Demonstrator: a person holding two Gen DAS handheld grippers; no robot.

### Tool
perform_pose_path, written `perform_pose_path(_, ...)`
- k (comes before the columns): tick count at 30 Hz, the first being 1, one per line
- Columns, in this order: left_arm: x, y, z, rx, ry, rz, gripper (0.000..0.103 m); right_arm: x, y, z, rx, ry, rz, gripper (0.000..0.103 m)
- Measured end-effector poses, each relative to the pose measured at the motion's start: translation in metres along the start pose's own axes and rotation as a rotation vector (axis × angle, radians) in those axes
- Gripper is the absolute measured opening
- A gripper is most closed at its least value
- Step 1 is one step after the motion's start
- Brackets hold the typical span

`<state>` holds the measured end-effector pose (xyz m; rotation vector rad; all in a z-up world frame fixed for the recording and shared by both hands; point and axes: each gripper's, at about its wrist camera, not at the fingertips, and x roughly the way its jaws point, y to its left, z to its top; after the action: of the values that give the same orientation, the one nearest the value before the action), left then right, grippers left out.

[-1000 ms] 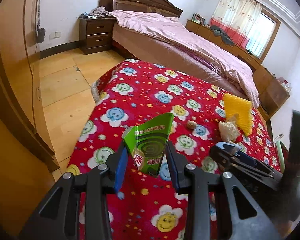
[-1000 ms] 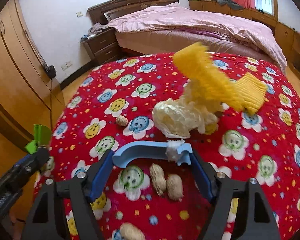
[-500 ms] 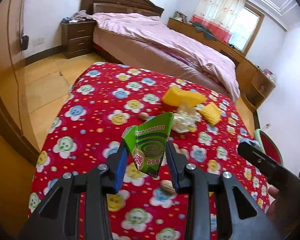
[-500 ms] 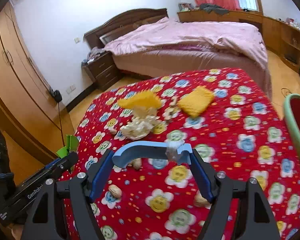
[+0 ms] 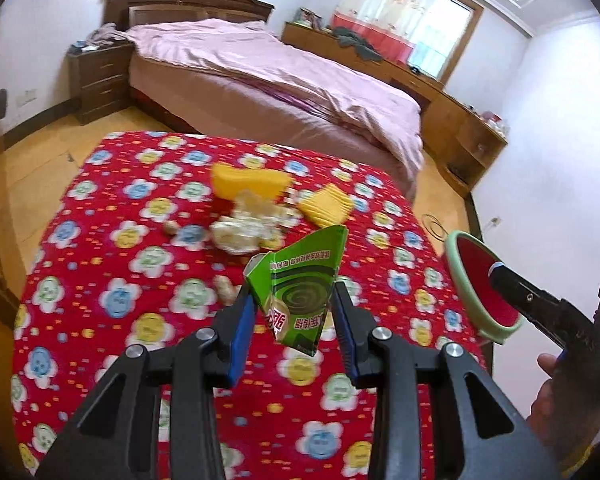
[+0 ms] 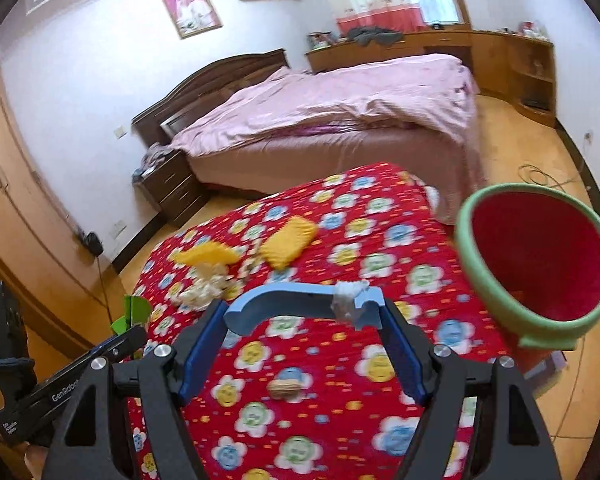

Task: Collect trash
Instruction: 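Carry both items over the red bucket and open both tools to drop them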

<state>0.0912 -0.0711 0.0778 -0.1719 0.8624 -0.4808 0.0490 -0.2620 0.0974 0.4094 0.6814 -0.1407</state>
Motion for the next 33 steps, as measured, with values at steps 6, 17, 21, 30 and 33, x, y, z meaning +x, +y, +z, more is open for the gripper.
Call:
perform_pose_path(6, 0.013, -0.040, 0.003, 0.053, 0.029, -0.045, 0.038, -0.019, -0.044, 0.012, 0.032, -0.036, -0.067, 0.077)
perform_pose_path(17, 0.038, -0.111, 0.008, 0.152, 0.057, -0.109, 0.038, -0.038, -0.117, 0.022, 0.120, -0.049, -0.166, 0.077)
perform_pose_path(21, 0.049, -0.135, 0.009, 0.189, 0.066, -0.126, 0.038, -0.040, -0.138, 0.023, 0.154, -0.049, -0.184, 0.077)
perform_pose_path(30, 0.081, -0.180, 0.009, 0.259, 0.099, -0.152, 0.038, -0.035, -0.182, 0.024, 0.213, -0.040, -0.209, 0.077)
perform_pose_path(33, 0.091, -0.194, 0.007, 0.276, 0.110, -0.166, 0.038, -0.031, -0.196, 0.024, 0.231, -0.032, -0.214, 0.077)
